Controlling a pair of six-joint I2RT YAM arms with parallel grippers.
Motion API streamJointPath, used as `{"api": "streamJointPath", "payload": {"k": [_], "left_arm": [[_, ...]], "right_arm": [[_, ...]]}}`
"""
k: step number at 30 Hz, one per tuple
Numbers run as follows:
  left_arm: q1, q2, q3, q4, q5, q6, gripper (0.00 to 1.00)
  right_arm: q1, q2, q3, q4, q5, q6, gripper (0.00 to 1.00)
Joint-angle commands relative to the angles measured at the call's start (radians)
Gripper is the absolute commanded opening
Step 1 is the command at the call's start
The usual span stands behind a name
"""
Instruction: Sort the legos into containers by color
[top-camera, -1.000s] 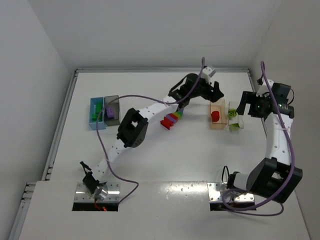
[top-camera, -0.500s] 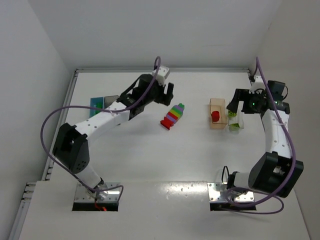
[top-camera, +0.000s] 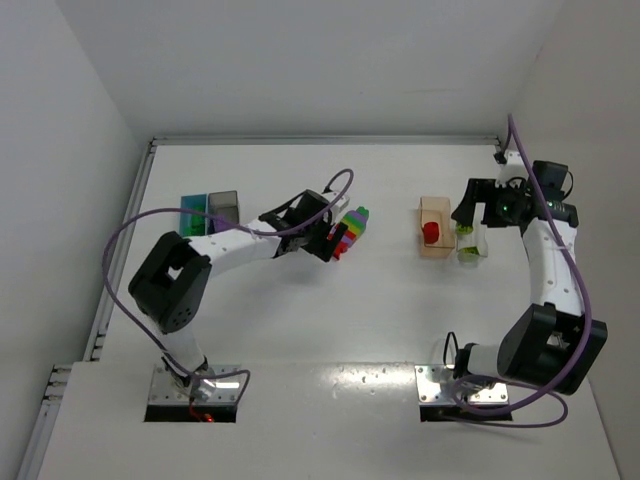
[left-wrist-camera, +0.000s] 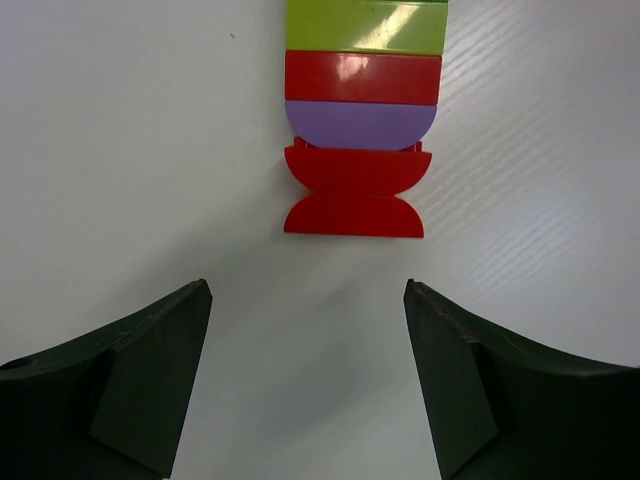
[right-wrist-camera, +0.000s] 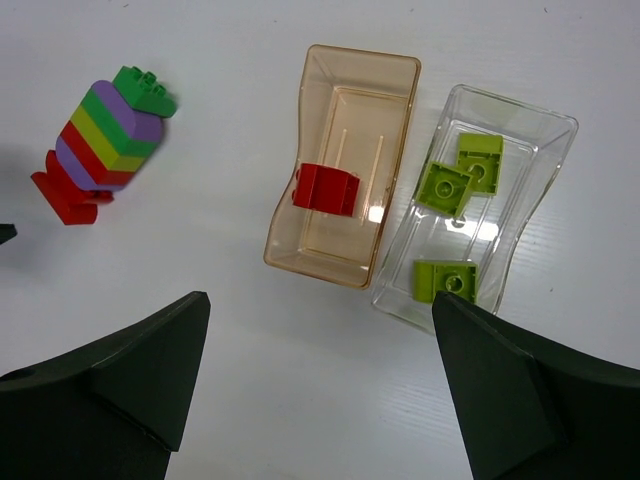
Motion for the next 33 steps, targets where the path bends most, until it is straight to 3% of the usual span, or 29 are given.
{"api": "streamJointPath", "payload": {"k": [1,13,26,33], "left_arm": [[-0.002,0.07,0.08,0.034,-0.002,0.015,0.84],[-0.031,0.202,0.162,0.067,0.048,0.024,0.84],[-0.031,0.246,0.153,0.067,0.08,0.015,0.84],[-0.031,0.268,0.144,0.1,0.069,0.015,0.73]], "right_arm": [[0.006,-0.028,0.024,0.011,-0.003,-0.025,0.94],[-0.003,-0.028,0.014,0.002,0.026,-0.043,0.94],[-0.003,-0.019,0.005,-0.007,0.044,-0.052,0.94],[-0.003,-0.019,0.005,-0.007,0.044,-0.052,0.94]]}}
